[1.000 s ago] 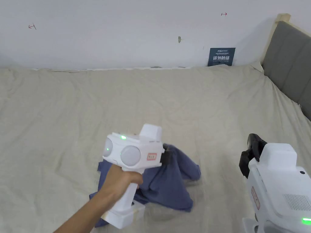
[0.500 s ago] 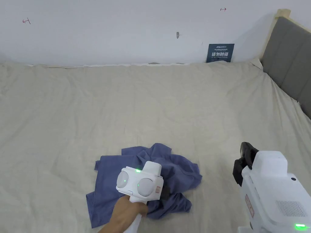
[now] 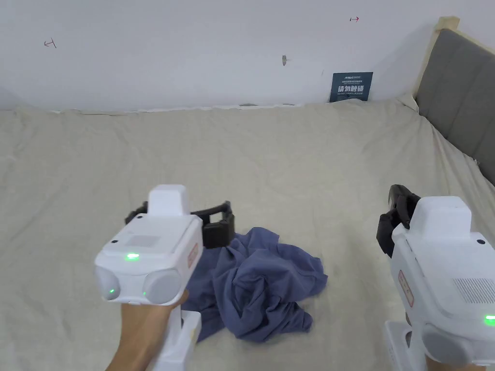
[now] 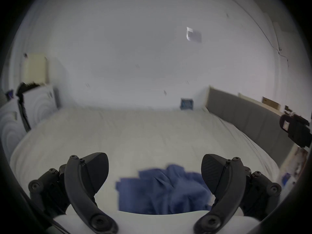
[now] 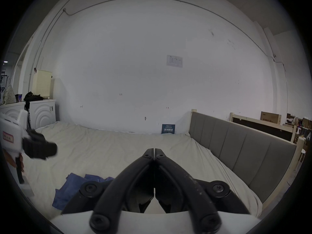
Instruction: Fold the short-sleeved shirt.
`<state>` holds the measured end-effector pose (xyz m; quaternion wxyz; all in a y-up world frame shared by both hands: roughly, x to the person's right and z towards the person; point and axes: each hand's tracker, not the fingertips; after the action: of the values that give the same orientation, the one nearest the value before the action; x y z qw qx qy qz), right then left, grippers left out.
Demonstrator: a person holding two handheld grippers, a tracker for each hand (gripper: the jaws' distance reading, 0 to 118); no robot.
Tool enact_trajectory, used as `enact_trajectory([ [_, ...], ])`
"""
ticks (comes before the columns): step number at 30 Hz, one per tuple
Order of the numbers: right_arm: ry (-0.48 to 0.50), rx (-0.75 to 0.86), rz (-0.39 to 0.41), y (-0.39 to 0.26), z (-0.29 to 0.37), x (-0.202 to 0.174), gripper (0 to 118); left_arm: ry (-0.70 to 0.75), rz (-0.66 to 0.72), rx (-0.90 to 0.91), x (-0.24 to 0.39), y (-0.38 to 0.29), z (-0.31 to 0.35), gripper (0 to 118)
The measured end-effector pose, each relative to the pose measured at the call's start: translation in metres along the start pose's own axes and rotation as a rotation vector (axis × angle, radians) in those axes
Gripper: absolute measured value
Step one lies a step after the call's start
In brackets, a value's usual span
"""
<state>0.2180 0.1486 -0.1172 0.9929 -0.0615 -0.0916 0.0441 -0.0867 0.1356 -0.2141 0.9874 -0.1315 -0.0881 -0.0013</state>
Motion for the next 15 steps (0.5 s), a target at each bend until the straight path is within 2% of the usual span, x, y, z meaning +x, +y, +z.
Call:
enact_trajectory([
  [4,0.005,0.026,-0.005,0.009,0.001,-0.004,1,0.117,-0.086,0.151,-0.022,0.004,0.019,112],
  [6,0.009,0.032,-0.003,0.011,0.001,-0.006,1,0.165,-0.101,0.191,-0.032,0.004,0.025,103],
  [8,0.013,0.035,-0.003,0.011,0.001,-0.008,1,0.177,-0.094,0.199,-0.039,0.003,0.027,81],
  [11,0.022,0.035,-0.005,0.012,0.001,-0.012,1,0.171,-0.087,0.196,-0.049,0.002,0.027,0],
  [15,0.027,0.032,-0.008,0.011,0.0,-0.015,1,0.142,-0.083,0.136,-0.053,0.001,0.018,0],
])
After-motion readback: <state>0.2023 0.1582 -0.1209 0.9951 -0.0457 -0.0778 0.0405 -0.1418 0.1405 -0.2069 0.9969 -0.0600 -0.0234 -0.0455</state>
